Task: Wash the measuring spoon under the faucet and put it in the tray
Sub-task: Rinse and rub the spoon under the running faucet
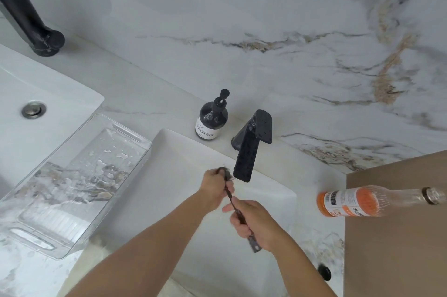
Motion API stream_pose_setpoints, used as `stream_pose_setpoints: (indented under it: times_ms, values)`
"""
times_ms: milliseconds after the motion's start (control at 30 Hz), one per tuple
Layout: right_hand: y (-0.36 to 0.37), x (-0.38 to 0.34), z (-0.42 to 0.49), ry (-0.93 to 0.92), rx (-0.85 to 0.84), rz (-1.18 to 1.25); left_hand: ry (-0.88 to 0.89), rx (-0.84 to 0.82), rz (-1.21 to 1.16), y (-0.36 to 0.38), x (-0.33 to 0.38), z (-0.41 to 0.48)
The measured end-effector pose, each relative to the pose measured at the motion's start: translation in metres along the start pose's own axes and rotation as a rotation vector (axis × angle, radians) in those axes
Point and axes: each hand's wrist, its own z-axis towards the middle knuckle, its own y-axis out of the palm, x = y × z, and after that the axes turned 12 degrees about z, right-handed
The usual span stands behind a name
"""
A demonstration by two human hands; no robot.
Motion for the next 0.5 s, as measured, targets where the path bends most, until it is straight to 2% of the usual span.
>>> stream_pose_setpoints:
  times_ms: [67,100,167,200,267,333,400,433,500]
  values:
    - [-0.005,-0.016,-0.002,0.04,0.046,-0.265,0.009,-0.088,0.137,-0.012,0.003,0.002]
    - [-0.009,-0.027,-0.002,0.071,0.053,-0.309,0.027,-0.135,0.245,-0.016,0.005,0.002]
    - [-0.021,-0.042,-0.003,0.107,0.005,-0.271,0.075,-0.22,0.419,-0.024,0.007,0.0]
    - [-0.027,-0.043,-0.003,0.119,-0.041,-0.21,0.088,-0.256,0.403,-0.028,0.007,0.001]
    - [-0.025,-0.031,-0.003,0.166,-0.143,0.013,0.069,-0.297,0.128,-0.032,0.008,0.004]
    - [-0.003,0.001,-0.002,0.194,-0.259,0.362,0.04,-0.35,-0.326,-0.032,0.005,0.008]
    - [0.023,0.031,-0.001,0.215,-0.394,0.705,-0.02,-0.456,-0.674,-0.025,-0.003,0.006]
    - [0.032,0.04,0.0,0.207,-0.445,0.805,-0.045,-0.512,-0.832,-0.021,-0.008,0.007]
    - [0.034,0.044,-0.001,0.179,-0.493,0.844,-0.06,-0.603,-1.017,-0.015,-0.02,0.012]
